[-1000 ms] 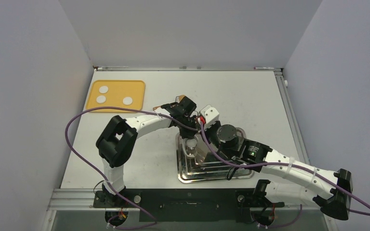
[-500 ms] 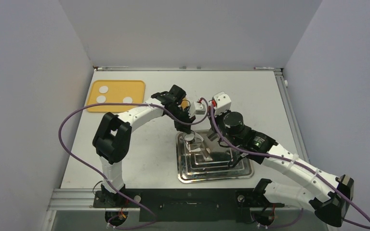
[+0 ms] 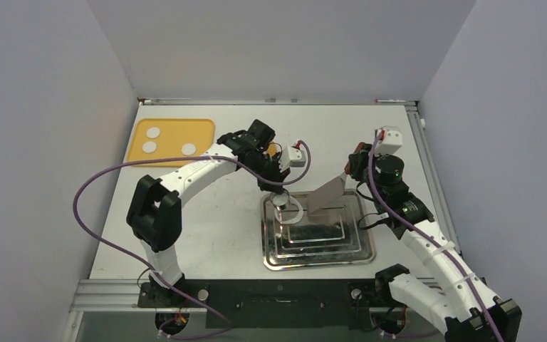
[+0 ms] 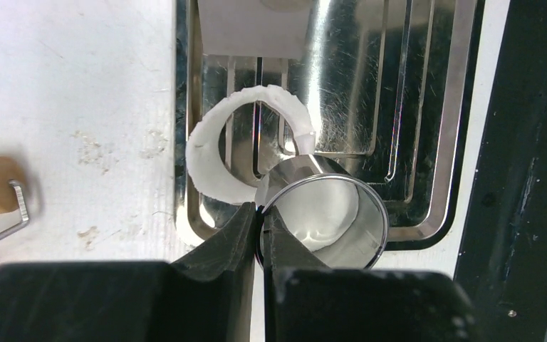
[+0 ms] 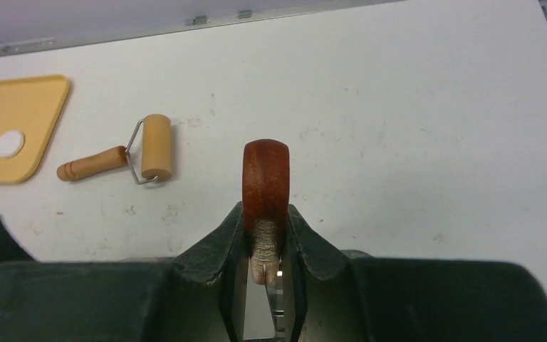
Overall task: Roll out the dumpling wrappers from the dough
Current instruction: Remove the dumpling wrapper from the work surface.
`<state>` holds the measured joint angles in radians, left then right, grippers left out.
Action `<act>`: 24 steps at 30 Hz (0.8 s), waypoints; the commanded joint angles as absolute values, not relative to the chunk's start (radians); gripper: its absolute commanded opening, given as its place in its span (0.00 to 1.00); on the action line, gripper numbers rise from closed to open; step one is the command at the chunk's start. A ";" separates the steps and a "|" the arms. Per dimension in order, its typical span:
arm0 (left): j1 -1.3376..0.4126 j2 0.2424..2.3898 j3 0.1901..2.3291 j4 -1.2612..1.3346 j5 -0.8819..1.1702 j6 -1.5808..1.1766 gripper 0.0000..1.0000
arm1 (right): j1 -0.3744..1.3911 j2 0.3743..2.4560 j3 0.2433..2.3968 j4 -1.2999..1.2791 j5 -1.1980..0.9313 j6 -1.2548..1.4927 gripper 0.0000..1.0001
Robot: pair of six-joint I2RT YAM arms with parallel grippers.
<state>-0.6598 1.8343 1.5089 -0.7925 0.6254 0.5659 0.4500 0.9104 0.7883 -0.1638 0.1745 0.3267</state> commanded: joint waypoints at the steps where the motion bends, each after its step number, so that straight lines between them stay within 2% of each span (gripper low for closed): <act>1: -0.706 1.728 1.568 -0.796 0.534 0.597 0.00 | 0.310 0.868 0.749 -0.012 -0.072 0.465 0.08; 7: -0.744 1.741 1.662 -0.865 0.518 0.609 0.00 | 0.141 0.879 0.705 0.029 -0.265 0.511 0.08; 15: -0.912 1.867 1.775 -0.920 0.458 0.627 0.00 | 0.130 0.716 0.837 -0.243 0.085 0.348 0.08; 20: -0.939 1.925 1.891 -1.002 0.541 0.608 0.00 | 0.131 0.729 0.822 -0.337 0.034 0.341 0.08; 24: -0.939 1.907 1.869 -1.007 0.527 0.609 0.00 | 0.142 0.747 0.745 -0.292 -0.069 0.385 0.08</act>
